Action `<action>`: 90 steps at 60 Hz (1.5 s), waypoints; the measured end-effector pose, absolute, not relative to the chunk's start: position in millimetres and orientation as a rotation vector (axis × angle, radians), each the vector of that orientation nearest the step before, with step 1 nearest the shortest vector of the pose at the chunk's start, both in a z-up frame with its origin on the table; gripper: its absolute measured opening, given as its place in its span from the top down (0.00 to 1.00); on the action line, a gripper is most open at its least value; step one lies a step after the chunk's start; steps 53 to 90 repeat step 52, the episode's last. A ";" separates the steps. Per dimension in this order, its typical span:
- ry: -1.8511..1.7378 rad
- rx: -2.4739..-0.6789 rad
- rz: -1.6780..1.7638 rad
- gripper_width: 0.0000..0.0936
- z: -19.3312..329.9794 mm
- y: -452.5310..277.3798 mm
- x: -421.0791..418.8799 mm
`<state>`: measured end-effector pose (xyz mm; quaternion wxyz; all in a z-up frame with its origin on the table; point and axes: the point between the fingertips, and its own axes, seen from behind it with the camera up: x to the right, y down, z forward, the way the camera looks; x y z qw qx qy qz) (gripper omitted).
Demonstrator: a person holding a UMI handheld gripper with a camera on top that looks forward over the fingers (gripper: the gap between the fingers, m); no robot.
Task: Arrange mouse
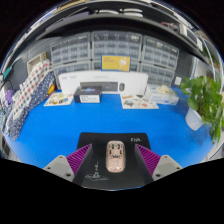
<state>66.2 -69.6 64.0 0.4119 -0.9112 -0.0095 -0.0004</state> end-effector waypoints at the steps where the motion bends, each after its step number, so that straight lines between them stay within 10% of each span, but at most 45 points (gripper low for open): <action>1: -0.022 -2.282 -0.003 0.08 71.9 -74.2 64.7; 28: 0.005 -2.079 0.010 0.09 218.5 -187.9 26.0; 90: -0.019 -2.089 0.012 0.08 211.3 -245.3 8.0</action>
